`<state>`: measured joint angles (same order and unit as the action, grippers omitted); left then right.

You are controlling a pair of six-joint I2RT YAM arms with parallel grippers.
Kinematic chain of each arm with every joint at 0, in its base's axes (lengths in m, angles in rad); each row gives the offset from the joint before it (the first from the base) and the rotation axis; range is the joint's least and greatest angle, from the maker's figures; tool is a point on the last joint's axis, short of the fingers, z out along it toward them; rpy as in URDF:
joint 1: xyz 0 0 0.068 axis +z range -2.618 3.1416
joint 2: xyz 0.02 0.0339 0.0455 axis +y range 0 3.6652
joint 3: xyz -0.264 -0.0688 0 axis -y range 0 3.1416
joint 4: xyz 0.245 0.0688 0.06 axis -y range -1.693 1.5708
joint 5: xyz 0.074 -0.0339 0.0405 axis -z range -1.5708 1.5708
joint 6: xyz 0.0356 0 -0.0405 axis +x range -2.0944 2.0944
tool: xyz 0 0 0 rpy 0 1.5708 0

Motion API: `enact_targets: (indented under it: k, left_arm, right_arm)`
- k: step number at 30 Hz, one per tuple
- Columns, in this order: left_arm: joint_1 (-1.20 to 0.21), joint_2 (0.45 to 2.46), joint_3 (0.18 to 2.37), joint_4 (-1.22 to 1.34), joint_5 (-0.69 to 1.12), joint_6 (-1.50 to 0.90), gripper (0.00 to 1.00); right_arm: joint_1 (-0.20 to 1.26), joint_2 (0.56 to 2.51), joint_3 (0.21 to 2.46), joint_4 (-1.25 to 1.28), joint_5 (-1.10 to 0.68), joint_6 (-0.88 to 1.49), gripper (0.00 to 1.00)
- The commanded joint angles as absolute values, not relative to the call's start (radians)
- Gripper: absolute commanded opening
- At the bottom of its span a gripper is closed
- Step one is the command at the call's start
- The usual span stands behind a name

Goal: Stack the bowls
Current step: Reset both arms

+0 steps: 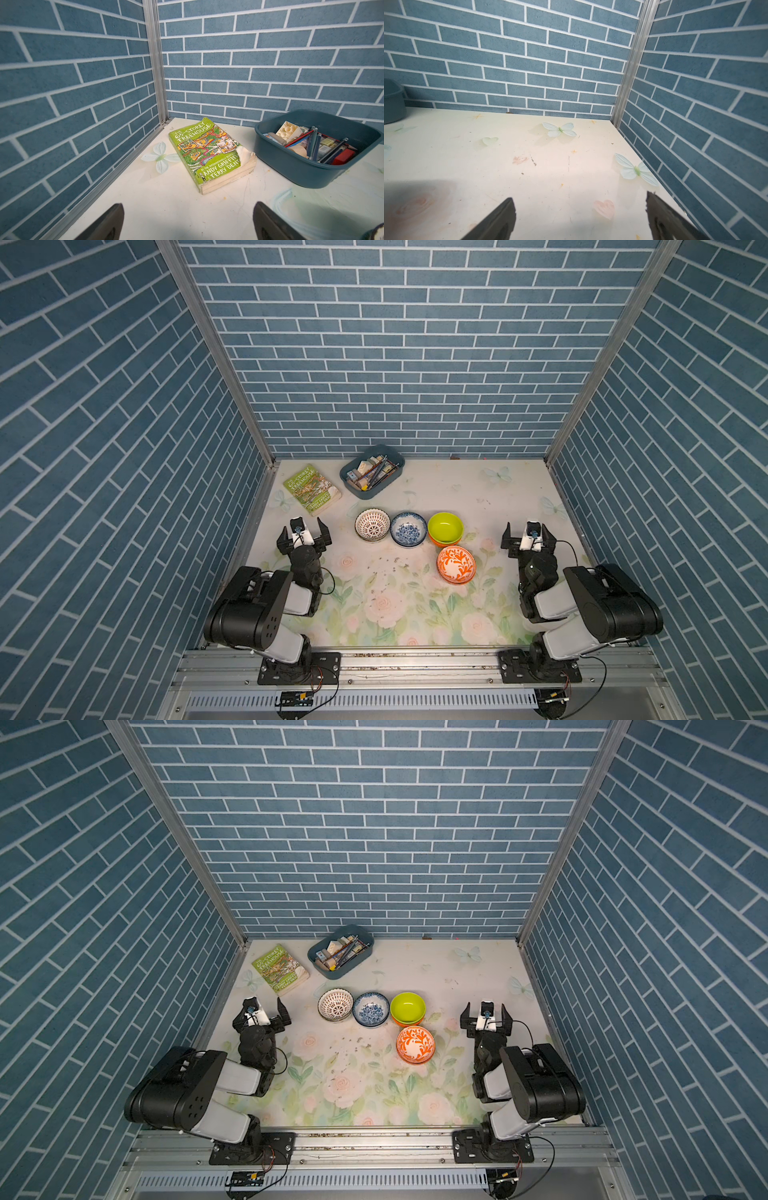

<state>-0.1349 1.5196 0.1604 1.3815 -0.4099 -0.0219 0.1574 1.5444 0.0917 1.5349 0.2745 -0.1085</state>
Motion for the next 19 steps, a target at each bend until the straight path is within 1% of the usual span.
enact_targets:
  k: [1,19]
  left_arm:
    - [-0.126,1.517,0.168,1.377,-0.398,-0.02,1.0]
    - [-0.121,1.516,0.172,1.365,-0.388,-0.023,1.0]
  right_arm:
    - [0.152,1.535,0.097,1.532,0.261,-0.087,1.0]
    - [0.152,1.535,0.095,1.533,0.263,-0.087,0.99]
